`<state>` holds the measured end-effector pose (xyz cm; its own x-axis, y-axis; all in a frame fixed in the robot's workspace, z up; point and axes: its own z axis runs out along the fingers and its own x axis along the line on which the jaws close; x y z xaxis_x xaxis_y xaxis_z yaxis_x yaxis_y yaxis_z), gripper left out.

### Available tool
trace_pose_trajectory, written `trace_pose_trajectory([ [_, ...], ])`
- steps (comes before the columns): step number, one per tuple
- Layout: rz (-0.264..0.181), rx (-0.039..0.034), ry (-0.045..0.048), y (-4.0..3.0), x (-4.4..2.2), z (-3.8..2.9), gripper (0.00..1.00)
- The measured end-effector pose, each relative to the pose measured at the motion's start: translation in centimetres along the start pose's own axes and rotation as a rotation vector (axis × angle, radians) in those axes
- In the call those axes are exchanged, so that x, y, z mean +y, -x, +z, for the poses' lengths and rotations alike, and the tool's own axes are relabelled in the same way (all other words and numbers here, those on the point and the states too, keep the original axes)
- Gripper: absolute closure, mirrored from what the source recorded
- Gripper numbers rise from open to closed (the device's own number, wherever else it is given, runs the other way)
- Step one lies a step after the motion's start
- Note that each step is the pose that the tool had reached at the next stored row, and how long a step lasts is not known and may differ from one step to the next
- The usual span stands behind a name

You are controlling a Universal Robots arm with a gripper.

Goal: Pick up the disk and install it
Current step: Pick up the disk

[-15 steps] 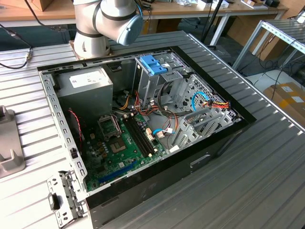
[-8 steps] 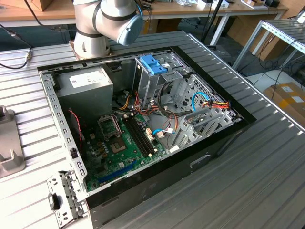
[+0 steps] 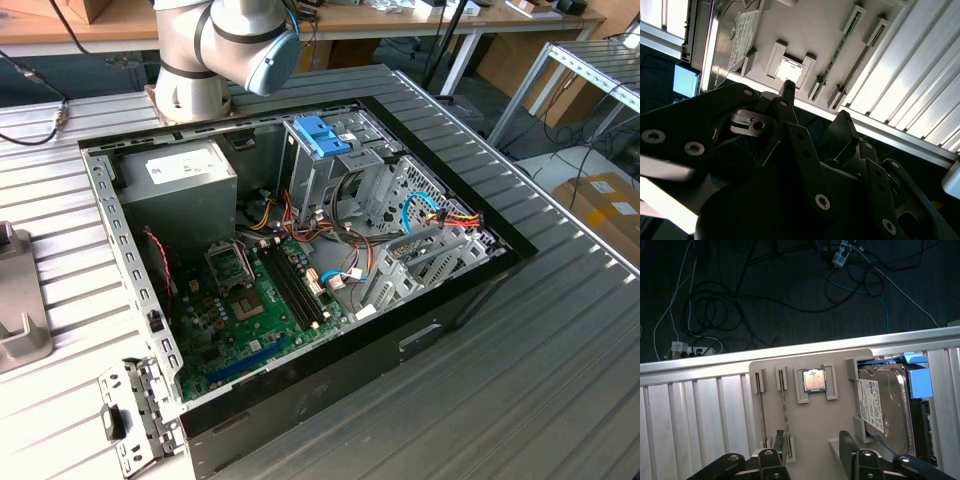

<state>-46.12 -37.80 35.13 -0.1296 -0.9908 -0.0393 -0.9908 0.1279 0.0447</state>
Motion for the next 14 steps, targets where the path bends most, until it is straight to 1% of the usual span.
trace_pose_trajectory([
  [14,0.000,0.0001,0.0001,0.09,0.04,0.33,0.46],
])
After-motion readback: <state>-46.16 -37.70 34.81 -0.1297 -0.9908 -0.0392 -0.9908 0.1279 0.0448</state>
